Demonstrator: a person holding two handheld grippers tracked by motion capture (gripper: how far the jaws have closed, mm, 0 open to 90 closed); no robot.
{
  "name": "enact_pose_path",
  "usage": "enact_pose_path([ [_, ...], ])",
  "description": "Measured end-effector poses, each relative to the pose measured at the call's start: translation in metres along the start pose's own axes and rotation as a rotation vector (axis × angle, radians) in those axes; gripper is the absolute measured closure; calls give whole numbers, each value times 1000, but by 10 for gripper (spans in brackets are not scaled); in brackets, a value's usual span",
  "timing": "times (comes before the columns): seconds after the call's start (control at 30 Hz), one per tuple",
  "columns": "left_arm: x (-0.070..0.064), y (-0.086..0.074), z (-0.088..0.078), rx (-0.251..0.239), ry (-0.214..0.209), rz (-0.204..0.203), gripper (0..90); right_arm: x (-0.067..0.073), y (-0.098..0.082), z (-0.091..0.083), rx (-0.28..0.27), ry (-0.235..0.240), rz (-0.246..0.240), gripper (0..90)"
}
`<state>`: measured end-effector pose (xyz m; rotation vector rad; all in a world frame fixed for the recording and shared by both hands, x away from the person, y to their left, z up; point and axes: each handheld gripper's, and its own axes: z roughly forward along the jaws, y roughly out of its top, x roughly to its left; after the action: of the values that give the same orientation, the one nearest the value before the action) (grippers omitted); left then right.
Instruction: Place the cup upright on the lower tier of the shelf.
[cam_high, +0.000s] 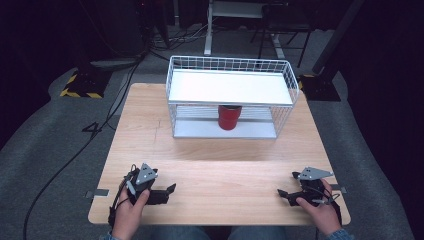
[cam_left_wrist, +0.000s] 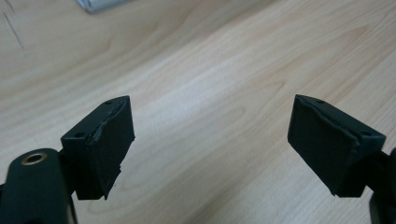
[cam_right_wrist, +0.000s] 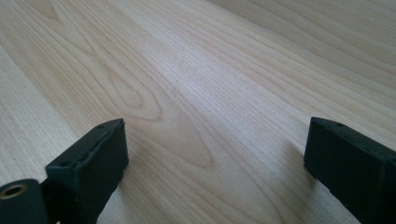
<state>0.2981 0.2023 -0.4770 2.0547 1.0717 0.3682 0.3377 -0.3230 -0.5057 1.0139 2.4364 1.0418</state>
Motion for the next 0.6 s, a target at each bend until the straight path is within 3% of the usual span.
enact_pose_path([
  [0.37, 5, -16, 14, 111, 15, -42, 150, 1, -1, -1, 1, 1, 0, 63],
  [0.5, 4, -18, 17, 95, 35, -6, 154, 1, -1, -1, 1, 1, 0, 63],
  [0.53, 4, -19, 18, 93, 55, 35, 150, 1, -1, -1, 1, 1, 0, 63],
  [0.6, 4, -20, 19, 88, 60, 42, 145, 1, -1, -1, 1, 1, 0, 63],
])
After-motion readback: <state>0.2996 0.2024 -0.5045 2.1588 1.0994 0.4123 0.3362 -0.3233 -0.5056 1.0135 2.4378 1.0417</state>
